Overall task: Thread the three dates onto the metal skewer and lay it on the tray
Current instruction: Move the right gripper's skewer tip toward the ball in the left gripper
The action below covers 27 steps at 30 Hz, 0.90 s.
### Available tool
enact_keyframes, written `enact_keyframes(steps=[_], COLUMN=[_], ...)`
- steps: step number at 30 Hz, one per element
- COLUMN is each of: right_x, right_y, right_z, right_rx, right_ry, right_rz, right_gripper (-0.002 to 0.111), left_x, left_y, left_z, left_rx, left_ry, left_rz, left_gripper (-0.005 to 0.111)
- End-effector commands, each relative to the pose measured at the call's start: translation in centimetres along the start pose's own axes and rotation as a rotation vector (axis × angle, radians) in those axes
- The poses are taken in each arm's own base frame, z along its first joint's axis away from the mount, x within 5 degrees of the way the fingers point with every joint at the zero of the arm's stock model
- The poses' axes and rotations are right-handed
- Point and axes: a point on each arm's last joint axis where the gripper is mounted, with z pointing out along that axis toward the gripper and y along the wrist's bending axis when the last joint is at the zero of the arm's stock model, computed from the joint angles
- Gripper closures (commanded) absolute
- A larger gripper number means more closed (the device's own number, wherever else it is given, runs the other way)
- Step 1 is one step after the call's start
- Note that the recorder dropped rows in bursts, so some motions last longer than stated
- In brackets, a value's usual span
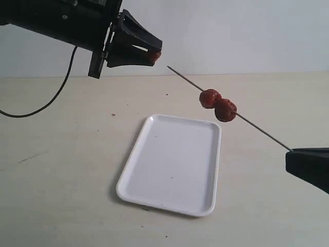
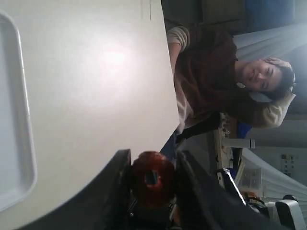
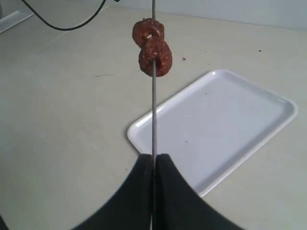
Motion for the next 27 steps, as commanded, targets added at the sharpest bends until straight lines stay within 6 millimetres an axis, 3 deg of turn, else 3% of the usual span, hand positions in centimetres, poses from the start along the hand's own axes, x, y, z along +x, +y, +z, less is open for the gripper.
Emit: enact_keyframes(steps=[1,13,20,27], right_x=[-0.1,-0.5,-0.7,-1.1], right_y=[0.1,-0.7,-1.4,-1.5], right_z=[0.0,0.0,1.7,1.9], right_rx=[-0.012,0.07,-0.03,-0.039], right_ry=[-0.011,-0.049,-0.01,-0.044], right_rz=[-0.009,-0.021,0.007,-0.013], right_gripper=[0.108,0.108,0.108,0.108], left_x=[0.0,0.0,-0.1,-0.1], left_y=[-0.1,-0.2,-0.3,-0.3], left_z=[-0.1,0.0,0.0,0.0], left_rx=[0.016,0.028,0.037,0.037], left_ry=[-0.008,-0.01,-0.013,-0.013], left_rz=[-0.01,-0.017,-0.021,-0.021], left_gripper=[0.075,0.075,0.075,0.075])
